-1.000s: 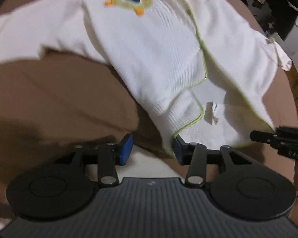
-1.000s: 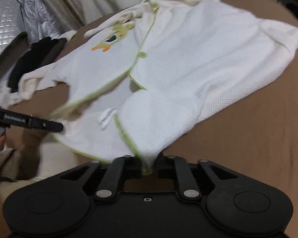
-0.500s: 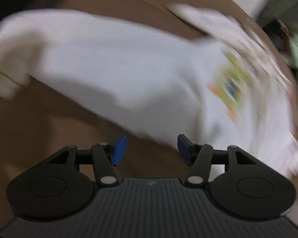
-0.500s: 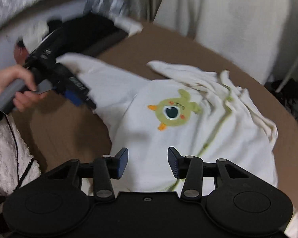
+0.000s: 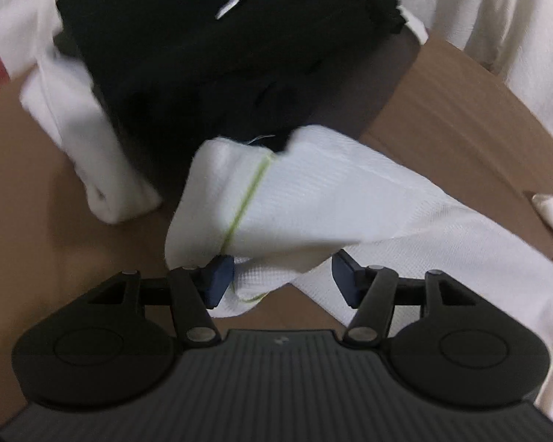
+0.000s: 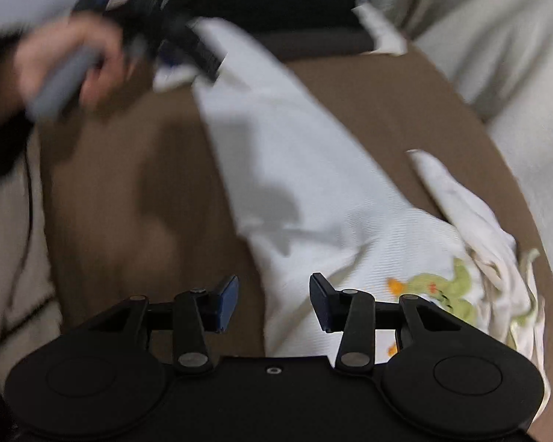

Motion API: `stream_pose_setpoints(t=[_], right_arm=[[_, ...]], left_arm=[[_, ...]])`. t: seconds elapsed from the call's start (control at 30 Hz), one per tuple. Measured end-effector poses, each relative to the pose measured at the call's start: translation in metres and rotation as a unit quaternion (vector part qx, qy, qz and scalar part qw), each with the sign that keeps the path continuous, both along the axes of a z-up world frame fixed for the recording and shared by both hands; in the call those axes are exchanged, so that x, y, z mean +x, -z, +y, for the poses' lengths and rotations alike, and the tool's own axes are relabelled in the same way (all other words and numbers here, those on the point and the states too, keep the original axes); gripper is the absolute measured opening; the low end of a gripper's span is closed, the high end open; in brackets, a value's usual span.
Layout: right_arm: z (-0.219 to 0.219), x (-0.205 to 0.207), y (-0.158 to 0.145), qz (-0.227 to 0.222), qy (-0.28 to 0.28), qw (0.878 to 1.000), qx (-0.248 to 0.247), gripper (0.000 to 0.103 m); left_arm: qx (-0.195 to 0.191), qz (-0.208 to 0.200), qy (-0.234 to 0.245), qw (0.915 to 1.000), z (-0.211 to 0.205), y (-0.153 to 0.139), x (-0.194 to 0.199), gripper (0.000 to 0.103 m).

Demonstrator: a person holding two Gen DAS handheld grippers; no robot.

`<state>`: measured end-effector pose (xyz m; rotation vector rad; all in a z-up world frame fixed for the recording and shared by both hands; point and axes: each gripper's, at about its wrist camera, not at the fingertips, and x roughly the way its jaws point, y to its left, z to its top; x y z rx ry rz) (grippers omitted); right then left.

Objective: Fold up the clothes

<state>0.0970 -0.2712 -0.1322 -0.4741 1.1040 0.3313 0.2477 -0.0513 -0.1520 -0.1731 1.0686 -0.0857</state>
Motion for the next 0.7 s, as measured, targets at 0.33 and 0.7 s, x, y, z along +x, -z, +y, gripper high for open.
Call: stream_pose_setpoints(t=[0.33,0.7], right_arm=[[0.047,0.018,0.061,-0.050,-0.063,0.994,-0.080,0.048],[0.030,0.052,0.088,-0.051,-0.039,0.992,-0.111,0.002]], left_arm=[[-0.169,0.056,-0.010,0.9840,0.030,0.031,0.016,0.078],[0.133,-0.096,0.175,0.9707,-0.071,0.015,-0.034,0.008]])
